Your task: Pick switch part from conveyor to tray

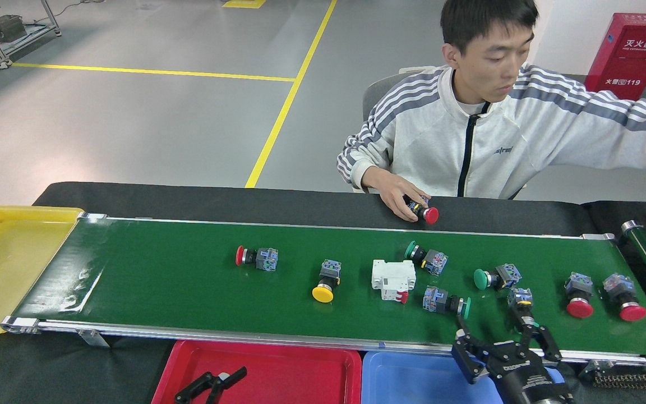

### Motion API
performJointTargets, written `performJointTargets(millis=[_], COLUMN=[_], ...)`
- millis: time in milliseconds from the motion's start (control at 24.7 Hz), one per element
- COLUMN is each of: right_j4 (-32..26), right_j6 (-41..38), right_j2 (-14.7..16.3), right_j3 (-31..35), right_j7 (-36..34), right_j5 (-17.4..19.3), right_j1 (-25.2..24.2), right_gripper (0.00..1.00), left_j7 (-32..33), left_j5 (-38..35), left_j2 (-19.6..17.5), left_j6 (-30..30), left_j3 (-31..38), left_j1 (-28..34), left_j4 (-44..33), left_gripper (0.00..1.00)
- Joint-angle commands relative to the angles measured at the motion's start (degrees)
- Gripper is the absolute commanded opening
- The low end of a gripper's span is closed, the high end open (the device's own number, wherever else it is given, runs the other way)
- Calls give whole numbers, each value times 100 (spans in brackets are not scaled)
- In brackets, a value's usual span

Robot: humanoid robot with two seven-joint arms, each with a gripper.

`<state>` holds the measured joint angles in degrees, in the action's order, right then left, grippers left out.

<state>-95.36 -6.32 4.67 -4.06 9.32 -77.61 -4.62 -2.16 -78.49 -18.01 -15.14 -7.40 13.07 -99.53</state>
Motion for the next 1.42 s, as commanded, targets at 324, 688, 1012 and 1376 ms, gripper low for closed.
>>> performJointTargets(millis=[324, 688, 1012, 1376], right_j4=[1248, 1653, 1037, 765], right_j6=[52, -18, -344, -704], right_j2=[-168, -203, -212, -493], right_j3=[-973, -1545, -2309, -4076], right_j7=[202, 220, 88, -281], right_j5=[-44, -193, -193, -325], right_j1=[1349, 1657, 1578, 1578], right_gripper=[94, 20, 3, 100], left_j7=[128, 831, 831, 673], left_j5=[370, 326, 335, 326], left_j2=[-159, 246, 281, 272], left_j6=[530, 688, 679, 732], left_j3=[582, 213, 116, 133], left_j1=[-586, -2256, -2731, -3390], left_j4=[347, 1885, 2588, 3696], left_gripper=[100, 100, 100, 100])
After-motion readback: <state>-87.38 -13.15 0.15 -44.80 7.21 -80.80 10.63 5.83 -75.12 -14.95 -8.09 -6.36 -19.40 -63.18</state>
